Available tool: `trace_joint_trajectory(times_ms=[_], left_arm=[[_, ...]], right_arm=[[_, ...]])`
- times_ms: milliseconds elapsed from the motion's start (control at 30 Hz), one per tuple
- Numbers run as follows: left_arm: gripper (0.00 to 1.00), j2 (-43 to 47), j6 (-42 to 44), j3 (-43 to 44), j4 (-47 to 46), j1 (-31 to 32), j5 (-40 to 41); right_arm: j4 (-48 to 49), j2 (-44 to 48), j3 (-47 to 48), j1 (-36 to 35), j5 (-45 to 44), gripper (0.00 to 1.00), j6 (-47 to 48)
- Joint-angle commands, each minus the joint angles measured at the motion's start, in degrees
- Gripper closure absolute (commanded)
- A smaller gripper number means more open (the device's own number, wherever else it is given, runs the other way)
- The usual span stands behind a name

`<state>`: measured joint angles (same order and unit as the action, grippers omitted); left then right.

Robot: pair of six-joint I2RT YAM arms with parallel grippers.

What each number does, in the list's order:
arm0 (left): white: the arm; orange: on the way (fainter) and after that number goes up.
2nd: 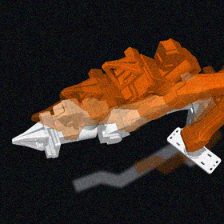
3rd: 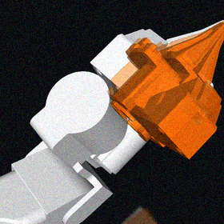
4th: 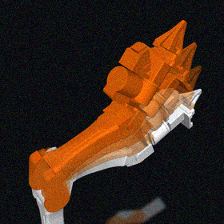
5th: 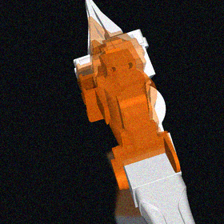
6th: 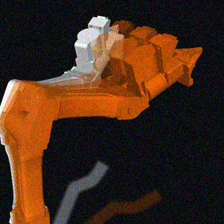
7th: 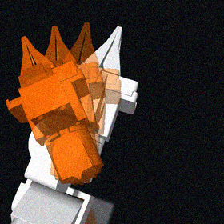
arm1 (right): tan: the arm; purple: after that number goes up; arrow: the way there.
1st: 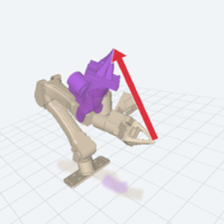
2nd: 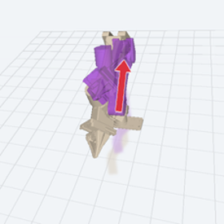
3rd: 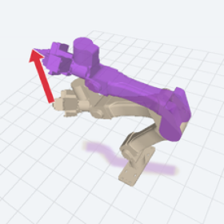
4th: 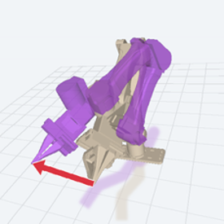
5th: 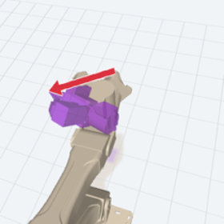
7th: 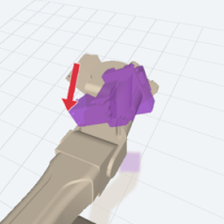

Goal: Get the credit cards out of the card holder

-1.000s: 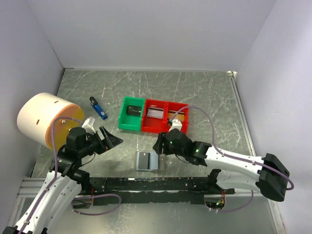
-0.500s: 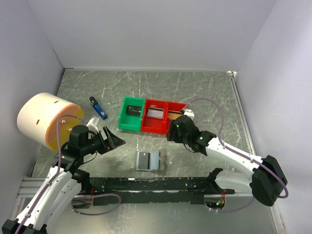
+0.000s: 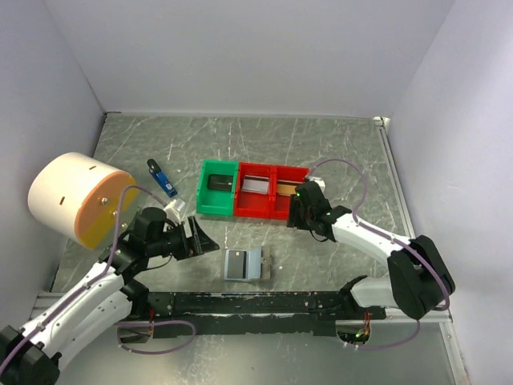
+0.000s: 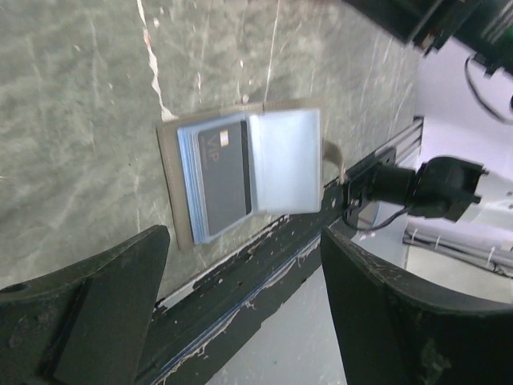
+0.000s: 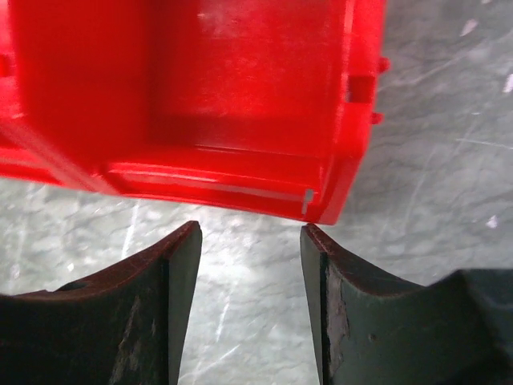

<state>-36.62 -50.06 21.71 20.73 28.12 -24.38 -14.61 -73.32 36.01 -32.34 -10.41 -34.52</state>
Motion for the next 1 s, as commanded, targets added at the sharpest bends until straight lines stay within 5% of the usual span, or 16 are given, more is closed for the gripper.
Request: trace_joint_trajectory(times_ms=[0, 333, 533, 667, 800, 967], left_arm=[[0.13, -3.8, -2.3, -1.2, -6.0, 6.8, 5.5], [0.14, -13.4, -5.4, 1.2, -10.1, 17.1, 15.3], [0.19, -14.7, -7.0, 1.9, -10.7, 20.3, 19.9], [0.22, -13.7, -8.3, 1.3, -10.9, 21.5, 21.8], [0.22, -11.2, -9.8, 0.7, -9.5, 22.0, 24.1], [0.22, -7.1, -11.7, -0.6, -8.0, 22.1, 26.3]], right_arm=[[2.4, -3.3, 1.7, 3.7, 0.3, 0.47, 5.4], [0.8, -6.9, 6.0, 11.9, 3.8, 0.47, 12.8], [0.6, 7.4, 2.2, 10.5, 19.1, 0.49, 5.6], [5.9, 23.0, -6.7, 5.7, 24.9, 0.51, -8.3], [18.6, 34.4, -16.0, -6.3, 22.2, 0.53, -21.6], [17.2, 28.2, -12.6, -15.5, 18.1, 0.50, -19.8]])
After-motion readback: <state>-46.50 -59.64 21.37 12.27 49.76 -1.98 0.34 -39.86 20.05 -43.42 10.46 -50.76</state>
